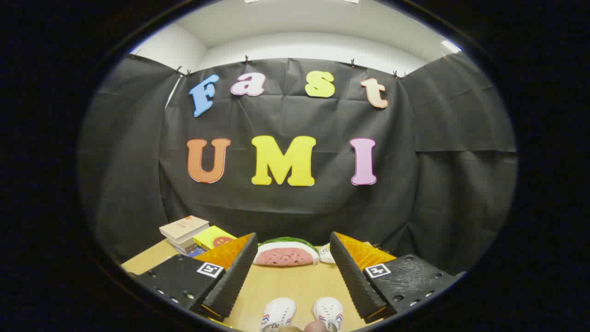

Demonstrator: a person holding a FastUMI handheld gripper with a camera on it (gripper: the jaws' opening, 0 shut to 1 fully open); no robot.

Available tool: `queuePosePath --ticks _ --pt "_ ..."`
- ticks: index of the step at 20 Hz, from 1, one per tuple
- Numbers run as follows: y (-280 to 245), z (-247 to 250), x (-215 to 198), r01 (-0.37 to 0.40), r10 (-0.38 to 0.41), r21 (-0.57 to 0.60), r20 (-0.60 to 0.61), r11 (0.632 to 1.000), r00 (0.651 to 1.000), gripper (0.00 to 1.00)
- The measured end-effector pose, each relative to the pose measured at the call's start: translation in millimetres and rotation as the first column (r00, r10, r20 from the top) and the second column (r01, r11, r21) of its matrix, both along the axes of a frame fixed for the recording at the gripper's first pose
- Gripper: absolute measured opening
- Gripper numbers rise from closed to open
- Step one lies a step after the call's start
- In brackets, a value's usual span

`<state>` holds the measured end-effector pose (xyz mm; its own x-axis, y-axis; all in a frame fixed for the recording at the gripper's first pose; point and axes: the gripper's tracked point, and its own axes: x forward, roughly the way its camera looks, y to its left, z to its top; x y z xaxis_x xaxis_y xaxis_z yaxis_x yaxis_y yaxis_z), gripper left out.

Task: Open the storage box then place both shoes into the box .Put the left shoe in first, then the right shoe, with the right side of both shoes facing outward in a uniform manner.

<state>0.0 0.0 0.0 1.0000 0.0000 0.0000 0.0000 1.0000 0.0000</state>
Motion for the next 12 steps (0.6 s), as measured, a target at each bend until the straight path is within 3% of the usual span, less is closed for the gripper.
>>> queuePosePath --ticks 7,12 --pt "-17 1 3 0.052 -0.052 0.011 -0.013 0.999 0.999 0.95" --pt "-8 9 0 0.042 -0.042 -0.001 0.005 0.999 0.999 0.95"
